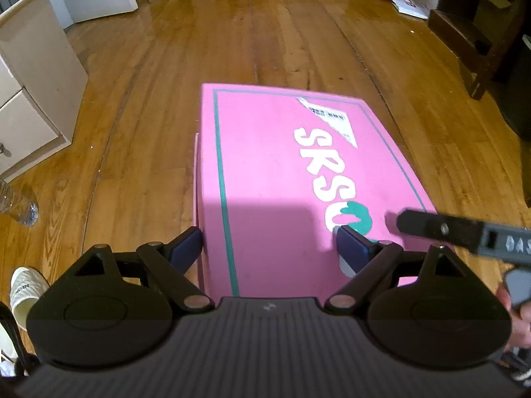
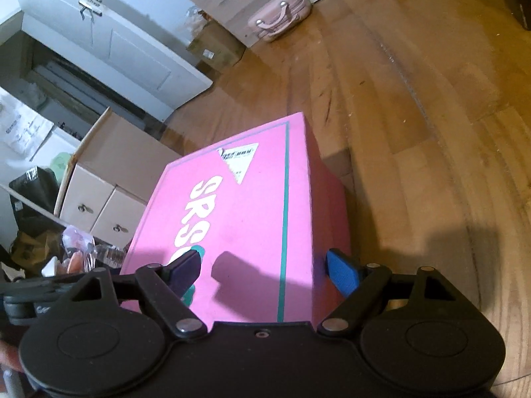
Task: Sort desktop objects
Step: 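Lift the pink lid off the floor with both tools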
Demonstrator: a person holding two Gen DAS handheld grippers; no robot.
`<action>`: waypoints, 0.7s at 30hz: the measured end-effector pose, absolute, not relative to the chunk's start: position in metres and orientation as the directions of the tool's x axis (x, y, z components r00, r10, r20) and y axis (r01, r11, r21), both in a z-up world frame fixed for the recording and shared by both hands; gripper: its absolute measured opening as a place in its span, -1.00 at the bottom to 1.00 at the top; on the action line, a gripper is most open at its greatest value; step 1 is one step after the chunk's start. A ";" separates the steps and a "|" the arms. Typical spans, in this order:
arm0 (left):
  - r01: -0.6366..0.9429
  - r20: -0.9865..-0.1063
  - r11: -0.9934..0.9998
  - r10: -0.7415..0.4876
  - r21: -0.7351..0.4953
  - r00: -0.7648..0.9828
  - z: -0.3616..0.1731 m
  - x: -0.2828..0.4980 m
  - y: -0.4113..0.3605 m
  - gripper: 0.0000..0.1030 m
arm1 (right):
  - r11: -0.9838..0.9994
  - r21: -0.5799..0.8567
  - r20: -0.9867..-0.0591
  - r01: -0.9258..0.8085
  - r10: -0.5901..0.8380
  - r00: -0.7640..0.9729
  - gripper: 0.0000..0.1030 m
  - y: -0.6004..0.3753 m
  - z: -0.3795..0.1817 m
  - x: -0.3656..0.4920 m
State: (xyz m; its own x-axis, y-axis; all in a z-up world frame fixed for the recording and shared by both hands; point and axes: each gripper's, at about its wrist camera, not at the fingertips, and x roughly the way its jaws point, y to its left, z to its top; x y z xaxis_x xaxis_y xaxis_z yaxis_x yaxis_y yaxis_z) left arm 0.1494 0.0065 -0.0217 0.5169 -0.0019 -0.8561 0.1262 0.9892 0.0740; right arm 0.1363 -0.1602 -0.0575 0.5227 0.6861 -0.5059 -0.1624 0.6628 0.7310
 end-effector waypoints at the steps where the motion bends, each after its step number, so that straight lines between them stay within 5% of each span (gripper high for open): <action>1: 0.121 -0.857 0.990 0.001 0.074 0.515 -0.023 0.151 0.008 0.71 | 0.663 0.728 -0.504 -0.172 0.689 0.521 0.68 -0.158 -0.059 0.137; 19: 0.099 -0.888 0.989 0.052 0.109 0.457 -0.045 0.171 0.011 0.70 | 0.539 0.822 -0.405 -0.184 0.780 0.477 0.64 -0.163 -0.080 0.146; 20: 0.098 -0.889 0.989 0.052 0.108 0.455 -0.046 0.171 0.011 0.70 | 0.533 0.823 -0.392 -0.199 0.784 0.481 0.60 -0.163 -0.078 0.145; 21: 0.097 -0.890 0.990 0.051 0.106 0.452 -0.046 0.172 0.010 0.71 | 0.494 0.845 -0.362 -0.206 0.812 0.458 0.24 -0.162 -0.077 0.145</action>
State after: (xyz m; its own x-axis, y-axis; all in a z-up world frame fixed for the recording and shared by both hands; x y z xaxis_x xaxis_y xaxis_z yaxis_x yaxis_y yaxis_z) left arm 0.1718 0.0105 -0.0461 0.4523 0.0515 -0.8904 0.0967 0.9896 0.1064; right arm 0.1452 -0.1616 -0.0775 0.4582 0.8116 -0.3624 -0.2062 0.4936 0.8449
